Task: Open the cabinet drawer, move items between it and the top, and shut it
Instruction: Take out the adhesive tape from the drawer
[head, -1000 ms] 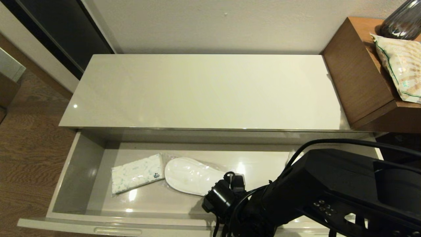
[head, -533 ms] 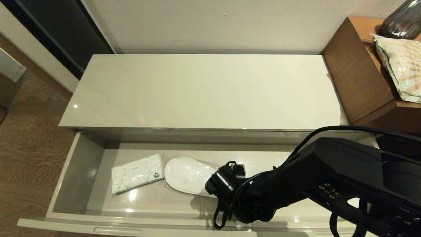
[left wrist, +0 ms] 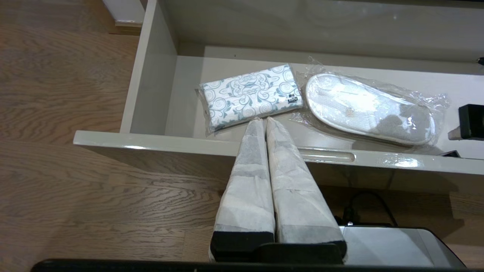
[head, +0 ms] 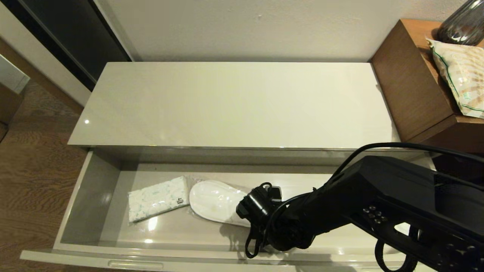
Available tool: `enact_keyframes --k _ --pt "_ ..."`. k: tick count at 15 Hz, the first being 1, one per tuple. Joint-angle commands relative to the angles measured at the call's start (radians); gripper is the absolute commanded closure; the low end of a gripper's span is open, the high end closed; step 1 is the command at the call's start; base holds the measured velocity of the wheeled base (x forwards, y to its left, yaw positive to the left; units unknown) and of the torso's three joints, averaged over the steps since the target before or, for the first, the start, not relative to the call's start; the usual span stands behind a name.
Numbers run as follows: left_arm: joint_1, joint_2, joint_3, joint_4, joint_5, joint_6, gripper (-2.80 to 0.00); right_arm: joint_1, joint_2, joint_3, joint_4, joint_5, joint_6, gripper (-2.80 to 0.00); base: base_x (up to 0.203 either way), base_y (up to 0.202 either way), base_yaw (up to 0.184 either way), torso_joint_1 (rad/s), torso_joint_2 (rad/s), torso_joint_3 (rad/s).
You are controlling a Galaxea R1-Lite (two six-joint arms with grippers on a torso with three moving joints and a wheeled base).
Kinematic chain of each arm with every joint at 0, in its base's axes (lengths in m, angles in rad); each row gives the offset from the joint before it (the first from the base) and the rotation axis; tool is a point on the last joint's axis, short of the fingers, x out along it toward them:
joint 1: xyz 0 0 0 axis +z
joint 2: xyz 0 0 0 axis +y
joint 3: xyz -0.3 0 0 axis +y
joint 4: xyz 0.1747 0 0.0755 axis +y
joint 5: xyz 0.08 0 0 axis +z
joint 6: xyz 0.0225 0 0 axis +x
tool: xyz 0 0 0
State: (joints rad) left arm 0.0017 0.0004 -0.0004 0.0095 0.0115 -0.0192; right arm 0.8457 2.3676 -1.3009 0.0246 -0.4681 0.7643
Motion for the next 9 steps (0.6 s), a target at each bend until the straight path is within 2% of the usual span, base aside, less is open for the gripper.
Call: enact_keyframes --k 1,9 --pt "0.000 0.001 -0.001 0.000 0.001 -0.001 0.00 0.000 0.008 0.000 0.000 -0.003 0.004 0.00 0.000 0.000 0.000 0.000 0.00 0.000" --pt "0.000 0.001 0.000 0.000 0.001 -0.001 0.00 -0.001 0.018 -0.001 0.000 -0.003 0.009 0.00 0.000 0.000 0.000 0.000 0.00 0.000"
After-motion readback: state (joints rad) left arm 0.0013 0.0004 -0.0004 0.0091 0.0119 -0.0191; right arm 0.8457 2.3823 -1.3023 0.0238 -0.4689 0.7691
